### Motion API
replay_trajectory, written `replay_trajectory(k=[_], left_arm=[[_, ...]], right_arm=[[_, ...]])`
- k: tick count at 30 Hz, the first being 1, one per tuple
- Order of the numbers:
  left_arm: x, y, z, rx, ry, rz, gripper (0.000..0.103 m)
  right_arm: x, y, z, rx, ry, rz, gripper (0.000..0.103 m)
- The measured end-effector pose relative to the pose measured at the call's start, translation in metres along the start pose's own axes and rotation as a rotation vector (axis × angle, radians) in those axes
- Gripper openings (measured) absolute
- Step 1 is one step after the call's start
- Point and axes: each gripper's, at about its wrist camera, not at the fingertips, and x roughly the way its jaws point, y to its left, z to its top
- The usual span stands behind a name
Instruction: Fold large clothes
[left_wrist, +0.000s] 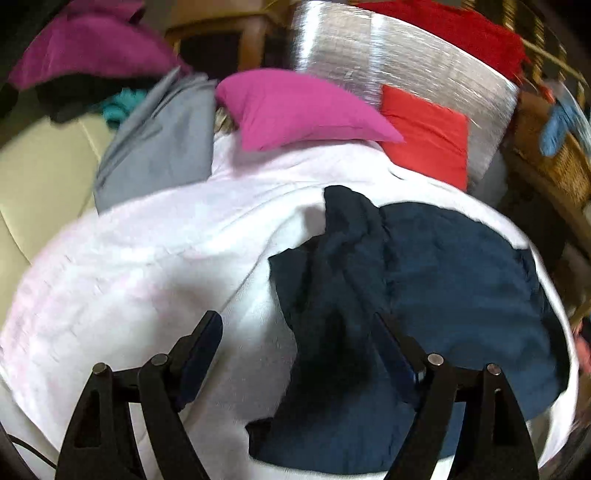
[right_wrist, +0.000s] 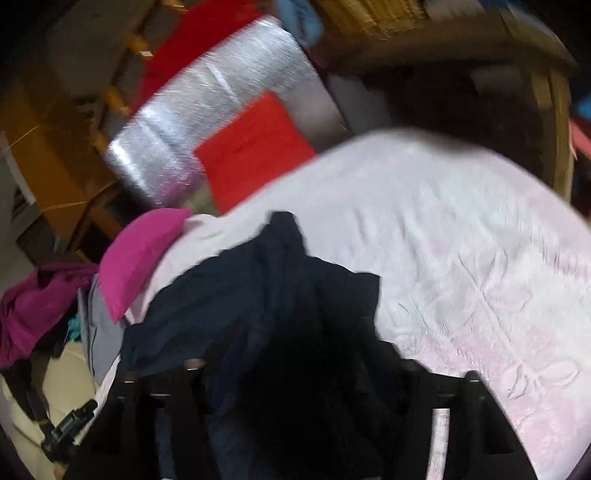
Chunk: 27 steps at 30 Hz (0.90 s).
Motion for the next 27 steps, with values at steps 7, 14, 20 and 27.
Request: replay_trajectory(k=[7, 14, 20, 27], left_arm=[[0.000, -0.032, -0.019, 0.127, 0.038, -0.033, 0.093], [0.054, -0.021, -0.019, 0.017, 0.280, -0.069, 0.102], [0.060, -0.008, -0.018, -0.096, 0.319, -0.093, 0.103], [0.045, -0.001, 0.002, -0.076, 0.321, -0.160, 0.103]], right_arm=[[0.030, 0.015, -0.019, -0.061, 0.124, 0.012, 0.034], [0.071, 0.021, -0.012, -0.049, 0.215, -0.034, 0.031], [0.097, 0.052, 0.030, -0.081, 0.113, -0.026, 0.031], [0.211, 0.043, 0.048, 0.012, 0.284, -0.175, 0.030]])
